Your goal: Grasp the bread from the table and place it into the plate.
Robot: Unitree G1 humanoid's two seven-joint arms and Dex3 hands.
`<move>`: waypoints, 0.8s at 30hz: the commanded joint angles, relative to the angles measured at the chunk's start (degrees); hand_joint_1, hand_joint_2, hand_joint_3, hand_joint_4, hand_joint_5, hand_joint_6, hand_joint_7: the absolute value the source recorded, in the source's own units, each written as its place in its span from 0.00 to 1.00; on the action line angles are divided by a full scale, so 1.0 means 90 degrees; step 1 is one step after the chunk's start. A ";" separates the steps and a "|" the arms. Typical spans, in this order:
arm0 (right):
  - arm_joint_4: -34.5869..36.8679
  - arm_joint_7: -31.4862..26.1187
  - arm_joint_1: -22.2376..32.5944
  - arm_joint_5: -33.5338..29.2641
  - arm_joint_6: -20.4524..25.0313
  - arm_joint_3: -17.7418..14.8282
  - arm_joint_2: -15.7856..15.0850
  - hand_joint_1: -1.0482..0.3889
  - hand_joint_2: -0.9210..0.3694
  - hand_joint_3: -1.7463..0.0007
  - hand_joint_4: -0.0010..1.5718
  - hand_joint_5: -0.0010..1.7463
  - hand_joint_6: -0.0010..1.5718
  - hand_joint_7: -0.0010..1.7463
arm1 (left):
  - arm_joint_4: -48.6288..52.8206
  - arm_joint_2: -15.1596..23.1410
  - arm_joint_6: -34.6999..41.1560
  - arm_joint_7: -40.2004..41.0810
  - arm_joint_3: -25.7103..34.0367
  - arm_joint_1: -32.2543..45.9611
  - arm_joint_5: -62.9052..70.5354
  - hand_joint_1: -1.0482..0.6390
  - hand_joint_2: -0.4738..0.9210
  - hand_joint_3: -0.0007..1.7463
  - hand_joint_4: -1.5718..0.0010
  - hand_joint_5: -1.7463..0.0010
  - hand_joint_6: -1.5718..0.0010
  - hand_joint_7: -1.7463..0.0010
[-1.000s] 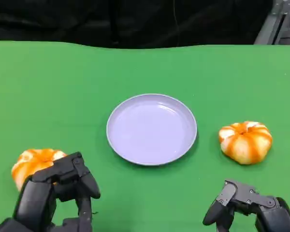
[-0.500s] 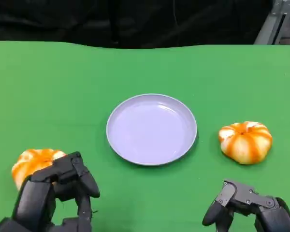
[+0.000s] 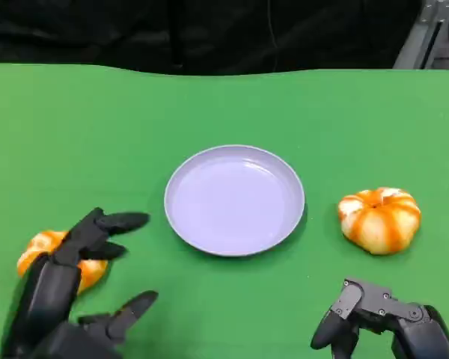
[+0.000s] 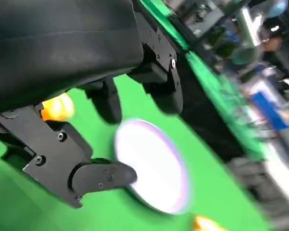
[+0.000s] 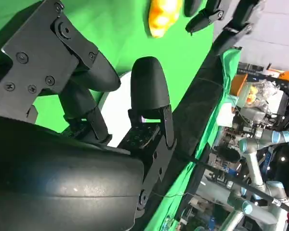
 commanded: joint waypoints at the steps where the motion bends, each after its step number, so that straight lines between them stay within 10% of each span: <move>1: -0.0081 -0.0059 0.0002 -0.0008 0.0038 -0.0049 0.0014 0.69 0.55 0.09 0.50 1.00 0.51 0.81 | -0.0081 0.0607 0.0977 -0.0288 -0.0113 -0.0358 0.1356 0.28 0.99 0.04 1.00 0.67 0.91 0.84; 24: -0.0280 -0.0021 0.0116 0.0016 0.0137 -0.0017 -0.0004 0.70 0.55 0.09 0.50 1.00 0.51 0.81 | 0.4206 0.1460 0.2831 -0.1262 -0.1789 -0.3237 0.3455 0.29 1.00 0.03 1.00 0.83 0.89 0.93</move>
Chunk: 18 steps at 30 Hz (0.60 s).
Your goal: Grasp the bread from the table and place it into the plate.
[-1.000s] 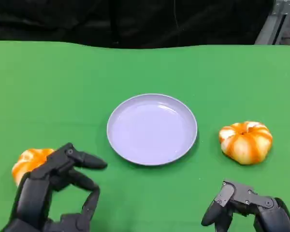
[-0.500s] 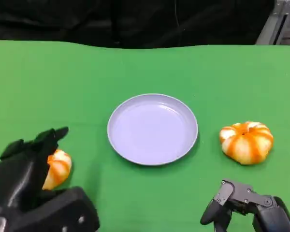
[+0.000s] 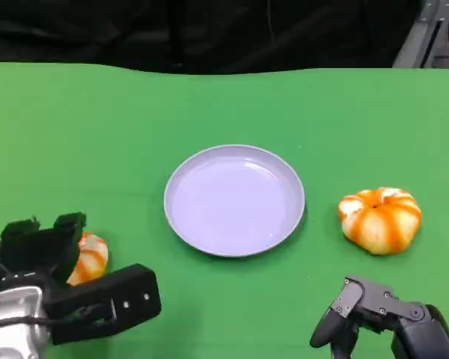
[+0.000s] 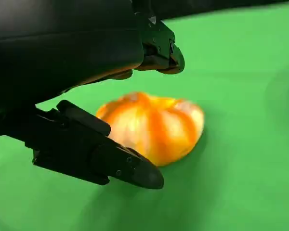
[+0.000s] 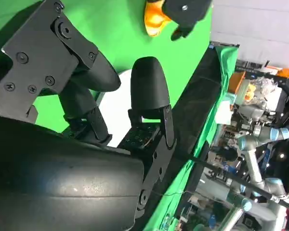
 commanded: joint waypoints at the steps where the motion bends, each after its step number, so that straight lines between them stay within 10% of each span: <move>1: -0.0098 -0.0003 0.0033 0.0033 0.0027 -0.0055 -0.0038 0.70 0.55 0.09 0.50 1.00 0.51 0.81 | 0.1056 0.0161 -0.0047 -0.0170 -0.0154 -0.0534 -0.0315 0.30 1.00 0.03 0.99 0.83 0.88 0.93; 8: -0.0109 0.0015 0.0044 0.0067 0.0010 -0.0056 -0.0054 0.70 0.56 0.09 0.50 1.00 0.51 0.81 | 0.2259 0.0212 -0.0619 0.0459 -0.0237 -0.0917 -0.0908 0.40 1.00 0.06 0.87 0.79 0.76 0.96; 9: -0.0112 0.0011 0.0049 0.0054 0.0007 -0.0058 -0.0058 0.70 0.56 0.08 0.50 1.00 0.51 0.81 | 0.2280 0.0242 -0.0897 0.0875 -0.0179 -0.0844 -0.1007 0.41 1.00 0.05 0.72 0.74 0.65 0.94; 11: -0.0108 0.0002 0.0058 0.0036 0.0014 -0.0059 -0.0055 0.70 0.56 0.08 0.50 1.00 0.51 0.81 | 0.2337 0.0318 -0.1653 0.1805 -0.0071 -0.0681 -0.1232 0.41 0.98 0.03 0.51 0.30 0.41 0.93; 14: -0.0106 0.0008 0.0052 0.0043 0.0036 -0.0054 -0.0048 0.70 0.56 0.08 0.49 1.00 0.51 0.81 | 0.2679 0.0408 -0.2348 0.2854 -0.0166 -0.0646 -0.1234 0.45 0.96 0.01 0.42 0.04 0.21 0.88; 16: -0.0096 0.0003 0.0045 0.0045 0.0020 -0.0055 -0.0049 0.70 0.56 0.08 0.49 1.00 0.51 0.81 | 0.2829 0.0405 -0.2554 0.3373 -0.0222 -0.0632 -0.1186 0.48 0.87 0.22 0.39 0.01 0.41 0.28; 18: -0.0070 -0.0008 0.0035 0.0040 -0.0012 -0.0064 -0.0054 0.70 0.56 0.08 0.50 1.00 0.51 0.81 | 0.2959 0.0392 -0.2700 0.3857 -0.0274 -0.0634 -0.1146 0.49 0.71 0.49 0.38 0.00 0.49 0.07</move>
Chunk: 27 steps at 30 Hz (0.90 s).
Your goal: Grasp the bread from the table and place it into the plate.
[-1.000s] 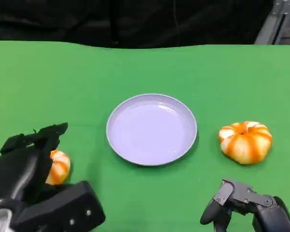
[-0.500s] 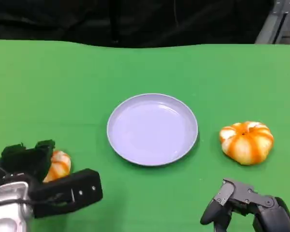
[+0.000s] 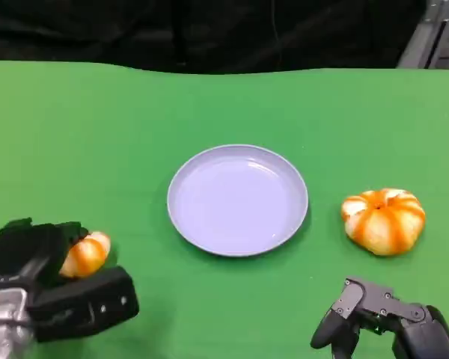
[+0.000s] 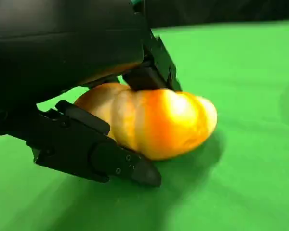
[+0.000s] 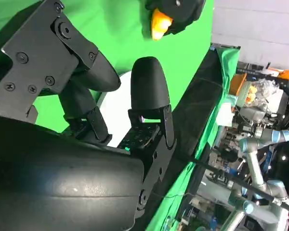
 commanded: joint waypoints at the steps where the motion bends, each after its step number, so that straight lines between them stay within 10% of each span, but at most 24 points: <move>1: -0.0035 -0.0019 0.0013 0.0029 -0.0036 -0.0059 -0.0041 0.70 0.56 0.08 0.50 1.00 0.51 0.81 | 0.0357 0.0052 -0.0494 0.1313 -0.0129 0.0077 0.0099 0.51 0.64 0.60 0.39 0.00 0.50 0.03; 8: -0.0069 -0.0018 0.0054 0.0026 0.0030 -0.0024 -0.0016 0.69 0.56 0.09 0.50 1.00 0.51 0.81 | 0.0510 -0.0063 -0.1347 0.3384 -0.0258 -0.0141 0.0253 0.51 0.56 0.74 0.36 0.00 0.49 0.00; 27: -0.0006 -0.0017 0.0139 0.0044 -0.0156 0.0026 -0.0052 0.70 0.55 0.09 0.50 1.00 0.51 0.81 | 0.0771 -0.1397 -0.1511 0.3258 -0.0877 -0.1960 0.0318 0.54 0.41 0.88 0.32 0.00 0.45 0.00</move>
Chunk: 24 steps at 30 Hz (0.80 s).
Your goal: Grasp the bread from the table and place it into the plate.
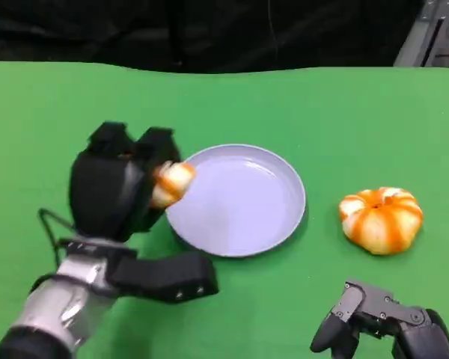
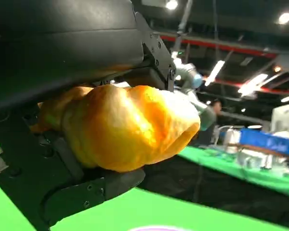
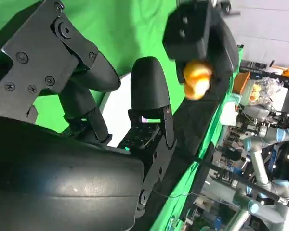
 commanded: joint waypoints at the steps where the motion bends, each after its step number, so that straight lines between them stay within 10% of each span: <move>1: -0.0010 -0.0013 0.0053 0.0042 -0.0157 -0.0012 -0.0057 0.71 0.55 0.08 0.50 1.00 0.51 0.81 | 0.0412 -0.0285 0.0091 -0.0164 -0.0083 -0.0424 -0.0112 0.54 0.40 0.88 0.32 0.00 0.45 0.00; 10: 0.0002 -0.0014 0.0125 0.0086 -0.0226 0.0040 -0.0039 0.71 0.56 0.09 0.49 0.99 0.52 0.81 | 0.1384 -0.1094 0.0502 -0.1908 -0.0127 -0.1389 -0.0734 0.54 0.52 0.75 0.37 0.00 0.50 0.00; 14: -0.0060 -0.0017 0.0172 0.0034 -0.0204 0.0043 -0.0046 0.70 0.56 0.08 0.50 1.00 0.52 0.81 | 0.1655 -0.1433 0.1069 -0.3190 -0.0034 -0.1828 -0.1210 0.52 0.69 0.47 0.52 0.02 0.50 0.37; 15: -0.0071 -0.0017 0.0182 0.0022 -0.0203 0.0045 -0.0047 0.70 0.56 0.08 0.50 1.00 0.52 0.81 | 0.1684 -0.1451 0.1213 -0.3498 -0.0072 -0.1916 -0.1247 0.49 0.80 0.34 0.61 0.26 0.59 0.56; 17: -0.0090 -0.0013 0.0208 0.0022 -0.0203 0.0054 -0.0044 0.71 0.57 0.08 0.49 1.00 0.52 0.81 | 0.1724 -0.1466 0.1534 -0.4125 -0.0221 -0.2076 -0.1235 0.48 0.93 0.16 0.63 0.43 0.57 0.77; 18: -0.0098 -0.0009 0.0222 0.0041 -0.0203 0.0068 -0.0034 0.71 0.56 0.08 0.49 1.00 0.52 0.81 | 0.1721 -0.1456 0.1716 -0.4537 -0.0322 -0.2142 -0.1210 0.40 0.97 0.10 0.80 0.56 0.70 0.89; 24: -0.0114 0.0000 0.0229 0.0065 -0.0196 0.0136 -0.0023 0.72 0.56 0.07 0.49 1.00 0.52 0.81 | 0.1509 -0.1338 0.2202 -0.5374 -0.0705 -0.2151 -0.1069 0.25 1.00 0.07 1.00 0.78 0.92 0.99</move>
